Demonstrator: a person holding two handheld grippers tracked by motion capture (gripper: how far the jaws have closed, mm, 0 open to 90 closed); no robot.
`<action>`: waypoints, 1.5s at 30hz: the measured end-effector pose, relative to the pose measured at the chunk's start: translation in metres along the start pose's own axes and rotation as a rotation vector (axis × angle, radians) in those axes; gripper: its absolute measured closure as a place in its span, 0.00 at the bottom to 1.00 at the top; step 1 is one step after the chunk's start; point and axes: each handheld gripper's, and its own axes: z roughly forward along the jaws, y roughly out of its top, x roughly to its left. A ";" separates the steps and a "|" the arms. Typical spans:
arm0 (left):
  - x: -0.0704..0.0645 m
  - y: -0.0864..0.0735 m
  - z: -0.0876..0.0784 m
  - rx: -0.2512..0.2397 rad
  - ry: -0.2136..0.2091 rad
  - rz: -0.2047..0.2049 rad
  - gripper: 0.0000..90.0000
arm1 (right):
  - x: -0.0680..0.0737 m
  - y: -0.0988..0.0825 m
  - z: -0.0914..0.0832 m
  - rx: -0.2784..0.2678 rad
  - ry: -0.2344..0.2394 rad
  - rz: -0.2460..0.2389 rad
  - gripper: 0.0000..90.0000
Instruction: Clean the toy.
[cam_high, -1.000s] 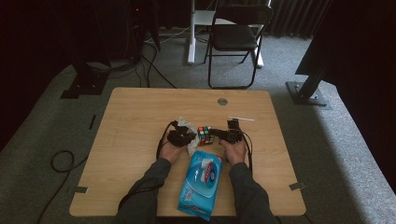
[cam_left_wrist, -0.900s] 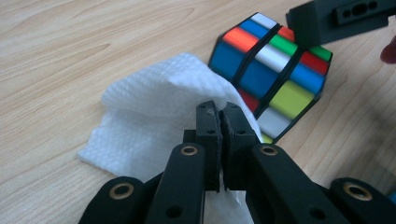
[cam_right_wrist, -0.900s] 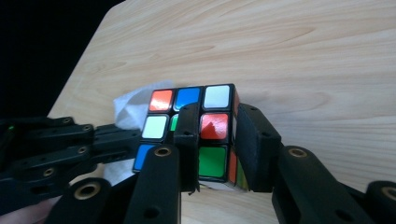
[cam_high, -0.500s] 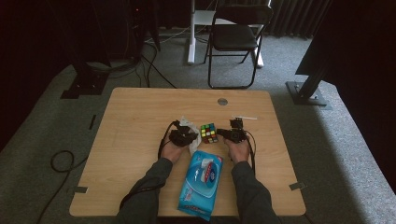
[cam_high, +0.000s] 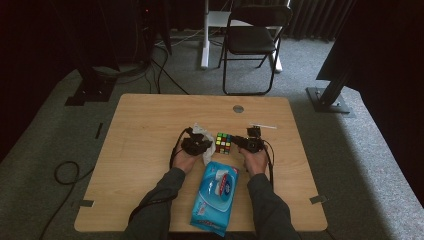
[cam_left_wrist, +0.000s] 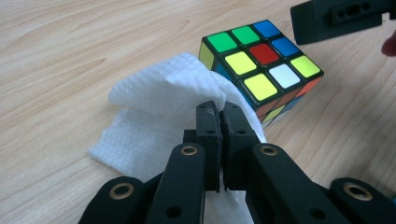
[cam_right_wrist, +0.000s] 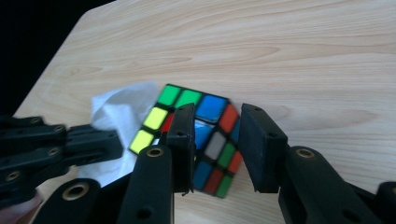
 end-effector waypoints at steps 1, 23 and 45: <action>0.000 0.000 0.000 -0.001 0.000 -0.001 0.97 | 0.001 0.000 0.001 0.007 0.002 -0.009 0.73; 0.004 0.008 -0.002 -0.037 -0.001 -0.028 0.97 | 0.011 0.000 0.011 0.057 0.012 -0.048 0.77; 0.001 0.012 0.012 0.011 0.046 -0.008 0.97 | 0.013 -0.001 0.011 0.052 -0.003 -0.049 0.77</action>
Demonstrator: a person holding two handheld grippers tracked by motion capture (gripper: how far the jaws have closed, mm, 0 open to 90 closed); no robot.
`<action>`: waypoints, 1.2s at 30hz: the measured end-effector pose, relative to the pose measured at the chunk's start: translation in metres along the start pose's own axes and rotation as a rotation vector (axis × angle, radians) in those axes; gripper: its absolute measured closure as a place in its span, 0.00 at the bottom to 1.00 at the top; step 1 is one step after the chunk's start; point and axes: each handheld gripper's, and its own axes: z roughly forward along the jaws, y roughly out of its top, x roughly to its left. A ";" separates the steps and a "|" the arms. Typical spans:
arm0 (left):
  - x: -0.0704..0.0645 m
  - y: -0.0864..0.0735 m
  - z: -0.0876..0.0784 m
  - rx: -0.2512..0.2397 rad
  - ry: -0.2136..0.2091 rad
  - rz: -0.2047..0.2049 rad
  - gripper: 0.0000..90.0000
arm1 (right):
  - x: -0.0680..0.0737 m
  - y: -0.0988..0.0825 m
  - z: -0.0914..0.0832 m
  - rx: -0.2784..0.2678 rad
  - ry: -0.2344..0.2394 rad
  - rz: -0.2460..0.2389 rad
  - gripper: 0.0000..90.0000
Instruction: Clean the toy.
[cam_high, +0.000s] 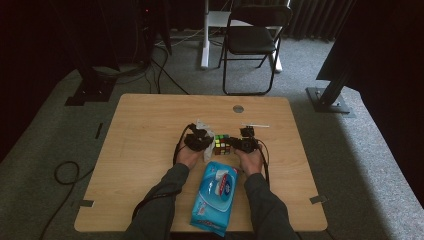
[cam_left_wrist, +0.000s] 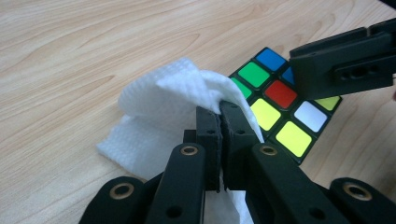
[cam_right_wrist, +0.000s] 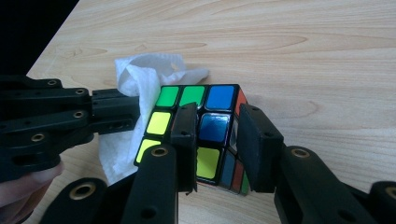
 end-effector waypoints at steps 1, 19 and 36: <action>0.000 -0.001 0.001 0.005 0.003 -0.004 0.97 | 0.000 0.000 0.000 0.001 0.000 0.000 0.77; 0.002 -0.013 0.024 0.100 0.018 0.006 0.97 | 0.000 0.001 0.000 0.007 0.001 0.001 0.77; -0.001 -0.006 -0.015 -0.062 -0.059 -0.036 0.97 | -0.001 0.000 0.000 0.001 0.009 0.013 0.77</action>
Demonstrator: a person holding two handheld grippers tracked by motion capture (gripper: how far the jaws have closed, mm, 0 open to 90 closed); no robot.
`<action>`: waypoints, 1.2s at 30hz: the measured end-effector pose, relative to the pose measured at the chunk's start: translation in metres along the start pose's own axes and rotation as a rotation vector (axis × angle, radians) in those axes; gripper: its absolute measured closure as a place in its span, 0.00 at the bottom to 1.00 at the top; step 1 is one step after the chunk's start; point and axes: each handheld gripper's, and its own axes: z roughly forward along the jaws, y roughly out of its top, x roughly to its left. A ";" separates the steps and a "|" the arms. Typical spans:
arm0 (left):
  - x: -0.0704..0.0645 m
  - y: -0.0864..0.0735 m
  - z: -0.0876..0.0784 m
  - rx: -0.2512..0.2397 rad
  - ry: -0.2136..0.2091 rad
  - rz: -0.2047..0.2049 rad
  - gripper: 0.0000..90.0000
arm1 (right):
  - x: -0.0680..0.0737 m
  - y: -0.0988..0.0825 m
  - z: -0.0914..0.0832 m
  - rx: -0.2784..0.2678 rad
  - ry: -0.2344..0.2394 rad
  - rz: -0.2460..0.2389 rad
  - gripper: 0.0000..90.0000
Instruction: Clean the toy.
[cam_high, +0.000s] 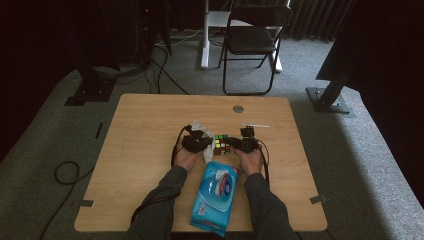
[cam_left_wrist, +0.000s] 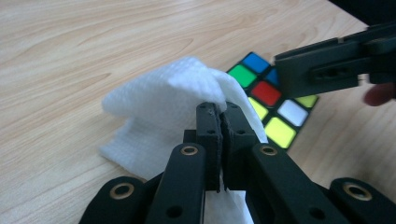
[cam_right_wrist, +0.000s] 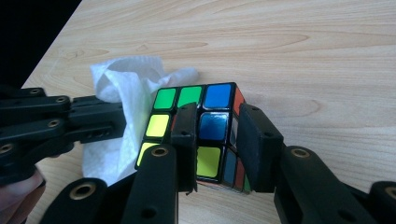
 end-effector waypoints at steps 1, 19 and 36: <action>-0.001 0.000 0.000 0.001 0.000 0.004 0.97 | 0.000 0.000 0.000 0.000 0.000 0.001 0.77; 0.000 -0.017 0.024 0.114 0.025 0.009 0.97 | 0.000 -0.001 0.000 -0.002 -0.003 0.013 0.77; 0.004 -0.017 0.016 0.080 0.023 0.001 0.97 | -0.001 -0.002 0.000 -0.009 0.004 0.023 0.77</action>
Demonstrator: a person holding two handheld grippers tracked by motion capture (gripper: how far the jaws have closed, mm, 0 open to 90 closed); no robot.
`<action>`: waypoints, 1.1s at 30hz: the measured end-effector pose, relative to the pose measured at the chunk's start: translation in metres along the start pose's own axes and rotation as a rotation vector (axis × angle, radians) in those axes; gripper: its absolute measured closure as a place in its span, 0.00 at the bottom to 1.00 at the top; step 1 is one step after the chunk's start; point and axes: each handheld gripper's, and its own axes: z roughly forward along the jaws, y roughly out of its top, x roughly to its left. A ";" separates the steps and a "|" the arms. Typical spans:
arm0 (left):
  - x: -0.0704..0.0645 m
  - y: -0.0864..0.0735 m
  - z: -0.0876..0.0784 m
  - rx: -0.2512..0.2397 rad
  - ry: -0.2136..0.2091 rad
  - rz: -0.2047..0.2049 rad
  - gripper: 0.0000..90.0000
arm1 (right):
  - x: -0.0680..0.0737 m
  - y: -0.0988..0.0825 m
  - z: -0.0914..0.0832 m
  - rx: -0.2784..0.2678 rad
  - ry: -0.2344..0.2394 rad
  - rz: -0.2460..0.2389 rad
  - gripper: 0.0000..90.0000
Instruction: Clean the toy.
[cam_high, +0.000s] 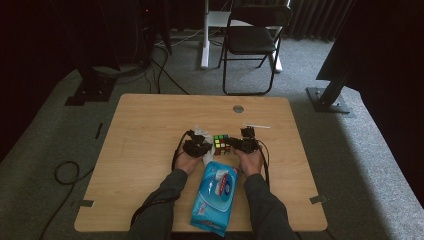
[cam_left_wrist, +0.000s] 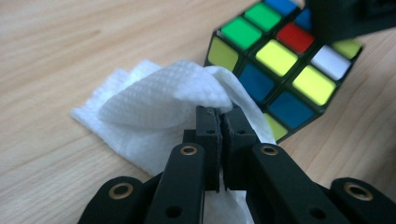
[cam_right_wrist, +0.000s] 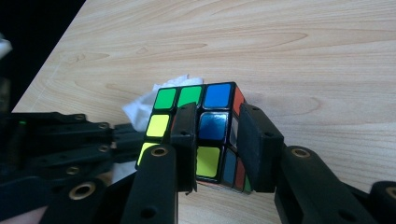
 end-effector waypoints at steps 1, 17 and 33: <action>0.000 0.001 -0.003 -0.013 -0.004 -0.003 0.97 | 0.000 0.000 0.000 -0.001 0.000 0.001 0.77; -0.010 -0.004 -0.013 -0.046 -0.078 0.029 0.97 | -0.001 -0.001 0.000 -0.007 0.004 0.024 0.76; -0.002 -0.013 0.001 0.011 -0.058 0.008 0.97 | -0.002 -0.002 0.000 -0.010 0.010 0.035 0.76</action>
